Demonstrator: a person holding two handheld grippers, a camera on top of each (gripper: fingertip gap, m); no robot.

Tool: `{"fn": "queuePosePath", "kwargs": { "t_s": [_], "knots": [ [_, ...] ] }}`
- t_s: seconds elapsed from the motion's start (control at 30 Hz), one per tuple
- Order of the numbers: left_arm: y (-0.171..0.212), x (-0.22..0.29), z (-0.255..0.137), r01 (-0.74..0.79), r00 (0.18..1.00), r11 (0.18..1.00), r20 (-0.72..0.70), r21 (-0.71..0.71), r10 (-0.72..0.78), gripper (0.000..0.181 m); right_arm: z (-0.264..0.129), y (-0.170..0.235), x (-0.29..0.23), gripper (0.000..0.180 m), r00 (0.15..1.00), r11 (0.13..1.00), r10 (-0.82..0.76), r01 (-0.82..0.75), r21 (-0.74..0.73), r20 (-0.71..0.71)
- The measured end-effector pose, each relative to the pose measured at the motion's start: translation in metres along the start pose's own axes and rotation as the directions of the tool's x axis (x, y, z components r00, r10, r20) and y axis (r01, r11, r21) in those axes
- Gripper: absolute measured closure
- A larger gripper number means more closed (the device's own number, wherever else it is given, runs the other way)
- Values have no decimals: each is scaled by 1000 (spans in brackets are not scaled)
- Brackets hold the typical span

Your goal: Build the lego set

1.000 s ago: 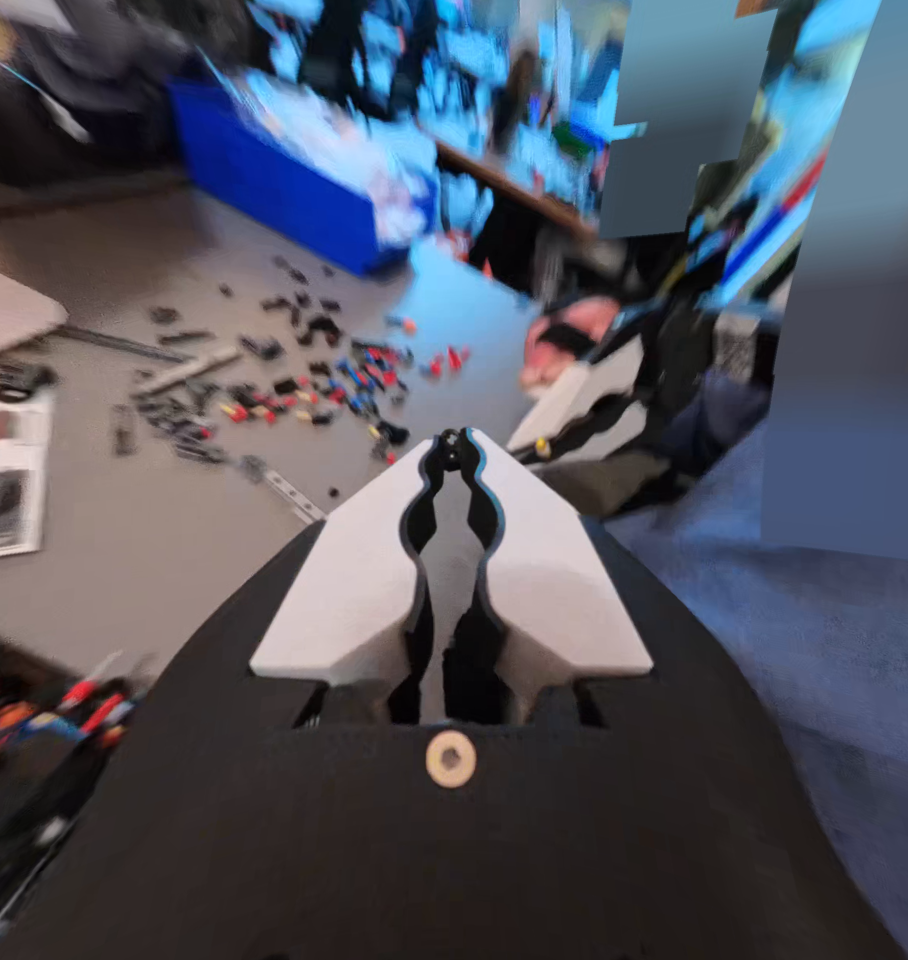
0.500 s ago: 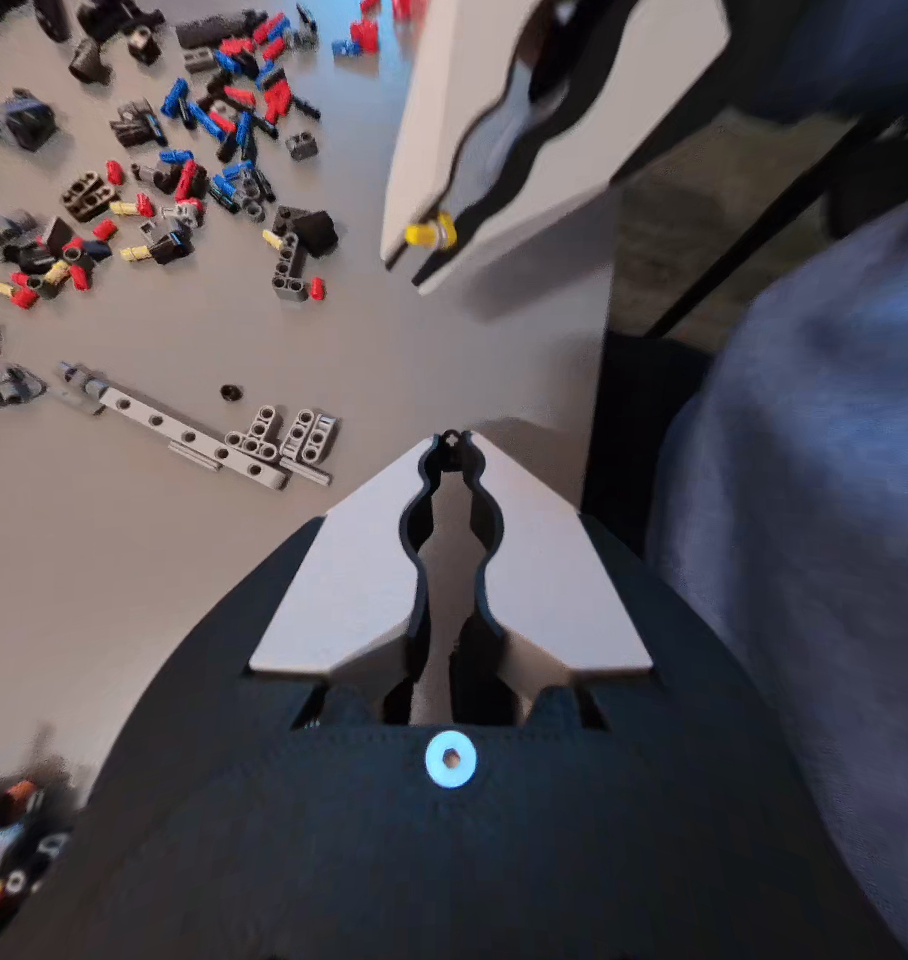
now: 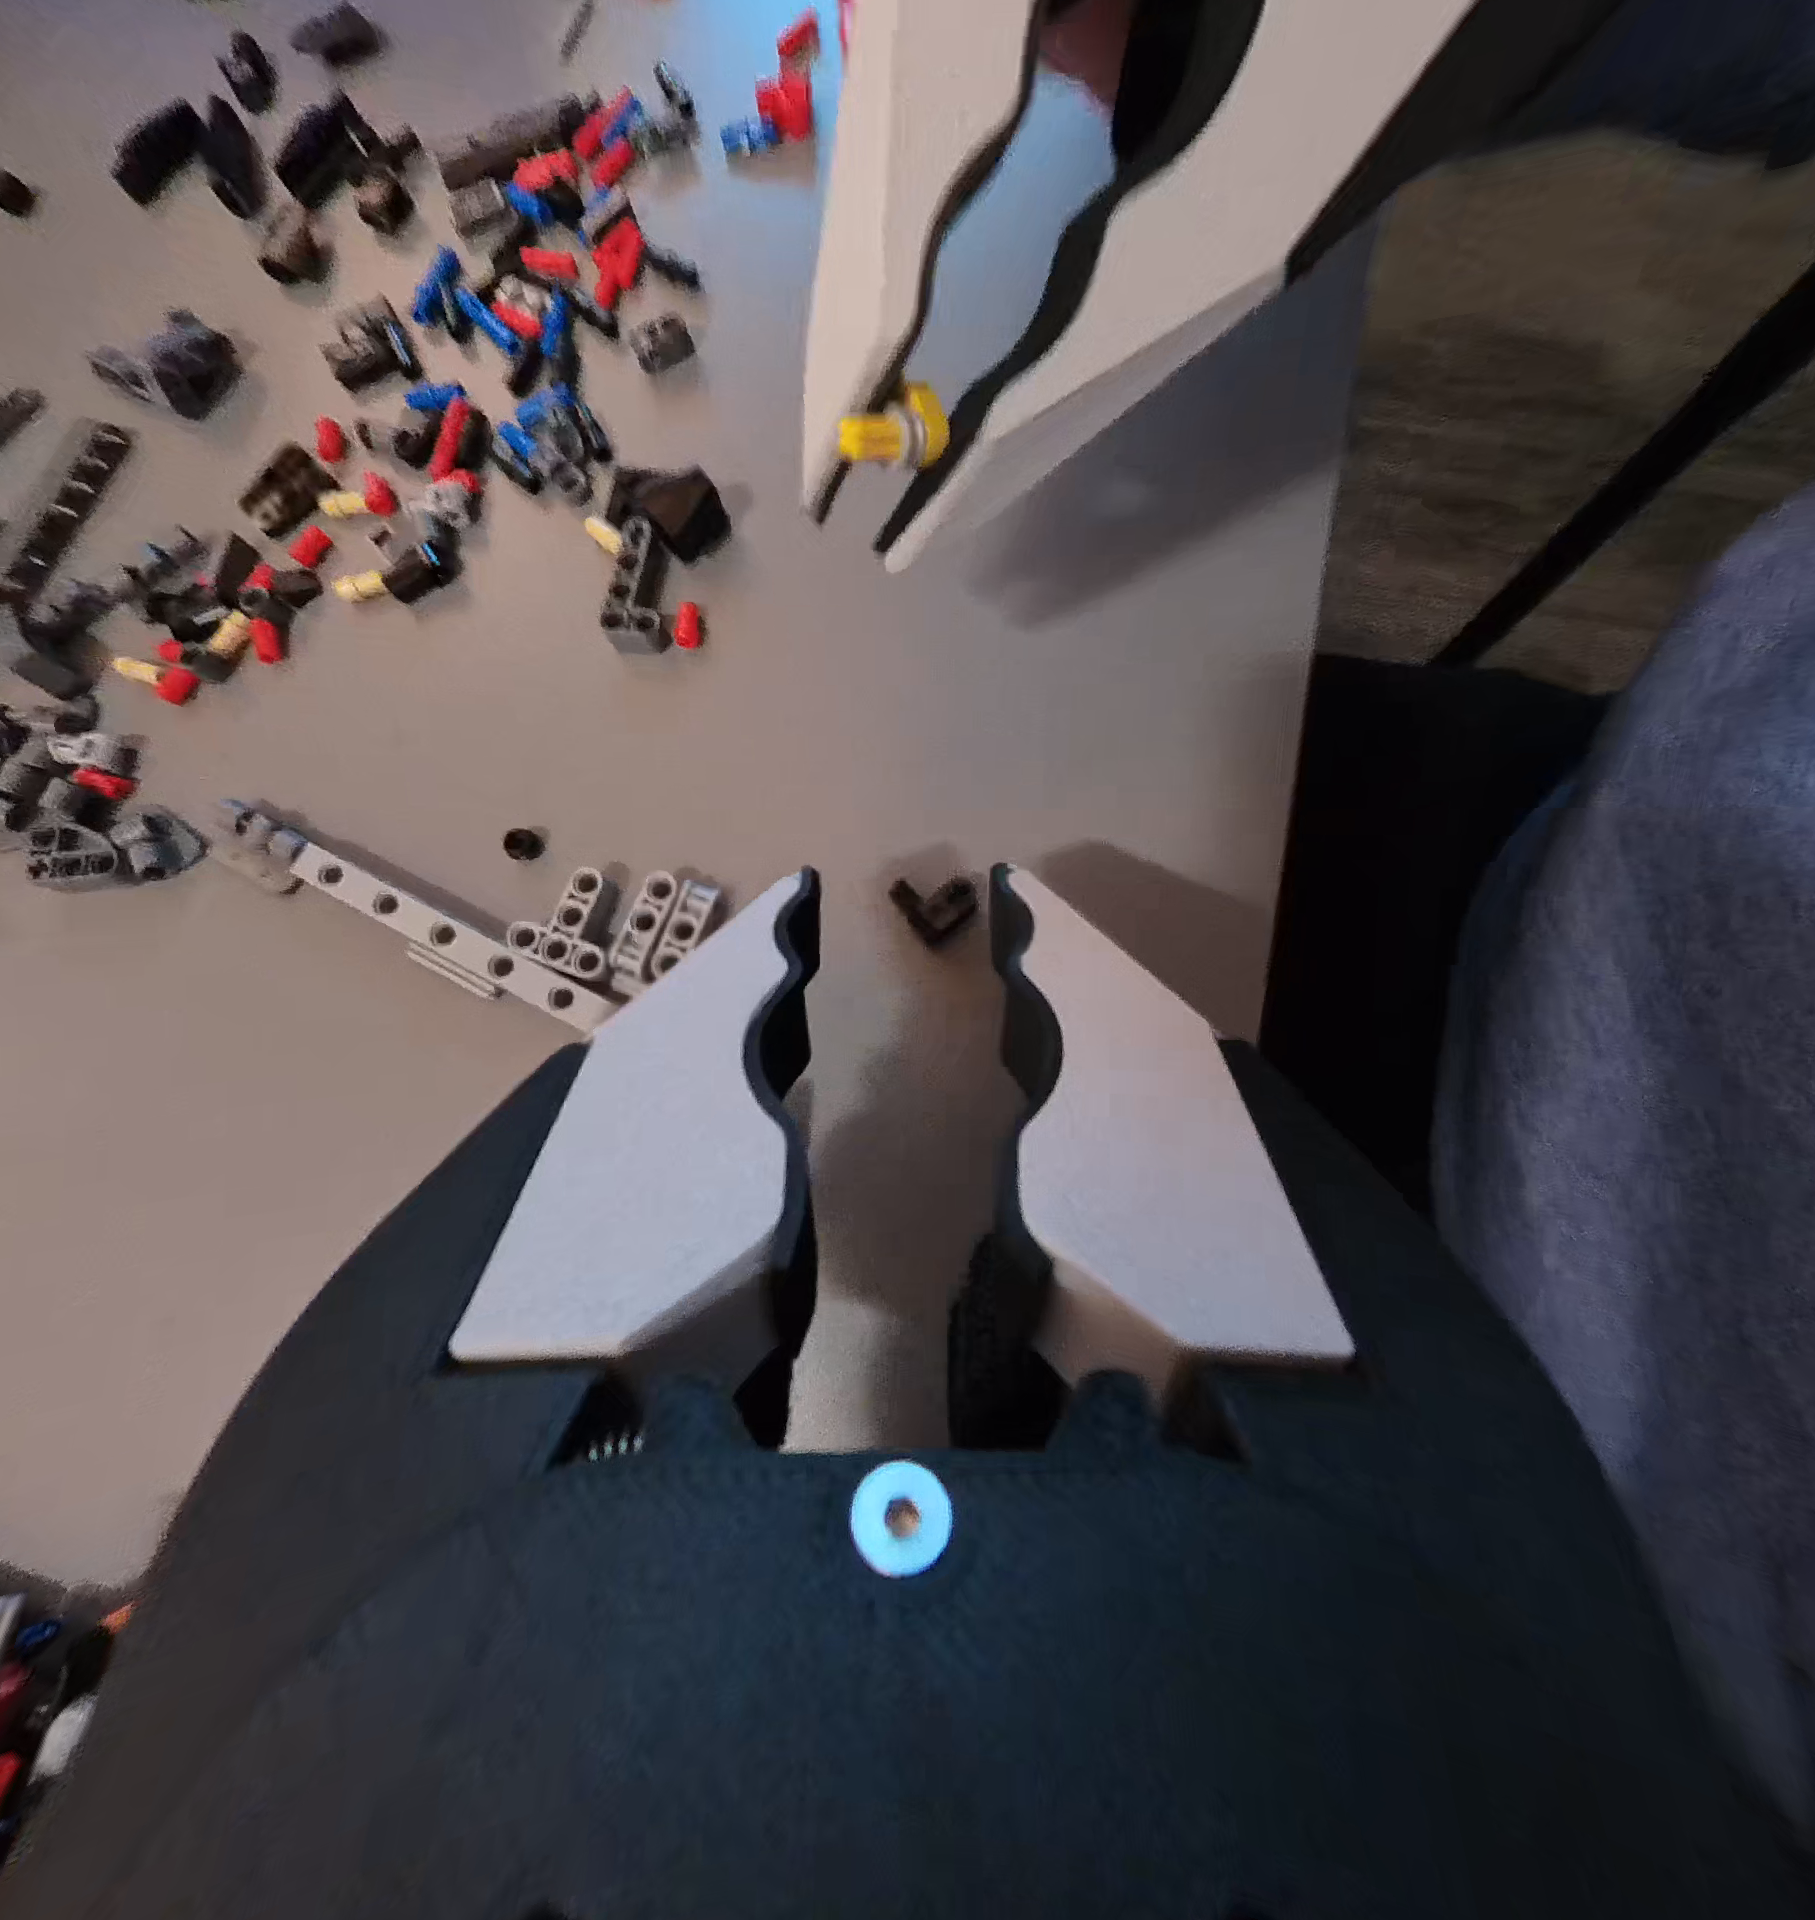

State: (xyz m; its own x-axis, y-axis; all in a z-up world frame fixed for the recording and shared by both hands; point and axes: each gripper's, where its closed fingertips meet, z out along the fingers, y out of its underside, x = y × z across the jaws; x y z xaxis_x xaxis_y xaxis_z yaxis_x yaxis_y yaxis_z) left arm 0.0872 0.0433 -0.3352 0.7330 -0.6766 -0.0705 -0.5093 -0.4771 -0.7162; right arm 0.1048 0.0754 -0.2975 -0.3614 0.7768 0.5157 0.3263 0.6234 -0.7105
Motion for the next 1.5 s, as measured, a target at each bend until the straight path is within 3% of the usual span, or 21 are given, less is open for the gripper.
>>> {"fn": "queuePosePath", "kwargs": {
  "t_s": [0.03,0.17,0.33,0.67,0.97,1.07,1.27,1.4,1.5],
  "knots": [
    [-9,1,-5,31,999,998,-25,48,-30,151,-1,-3,2,173,1000,1000,-9,9,7,-8],
    [-46,0,-29,159,983,962,-128,223,-133,156,-2,-14,11,173,980,984,-180,178,-31,-83],
    [-65,1,-41,319,929,899,-288,299,-234,158,-1,-29,13,173,929,935,-353,345,-85,-111],
    [-64,-3,-41,367,915,877,-287,310,-282,173,8,-36,12,173,868,871,-480,457,-179,-122],
    [-63,-5,-41,382,914,859,-278,341,-296,176,14,-38,11,172,848,849,-516,487,-206,-121],
    [-64,-8,-43,358,927,860,-251,364,-280,176,14,-39,15,172,864,867,-486,457,-198,-135],
    [-73,-25,-57,327,945,833,-183,446,-272,176,9,-33,36,153,912,921,-363,320,-223,-191],
    [-78,-34,-63,204,978,856,-55,476,-202,176,-1,-42,42,156,986,995,-70,58,-81,-151],
    [-84,-39,-67,51,991,888,85,457,-101,176,-8,-50,46,162,989,991,133,-132,30,-65]
  ]
}}
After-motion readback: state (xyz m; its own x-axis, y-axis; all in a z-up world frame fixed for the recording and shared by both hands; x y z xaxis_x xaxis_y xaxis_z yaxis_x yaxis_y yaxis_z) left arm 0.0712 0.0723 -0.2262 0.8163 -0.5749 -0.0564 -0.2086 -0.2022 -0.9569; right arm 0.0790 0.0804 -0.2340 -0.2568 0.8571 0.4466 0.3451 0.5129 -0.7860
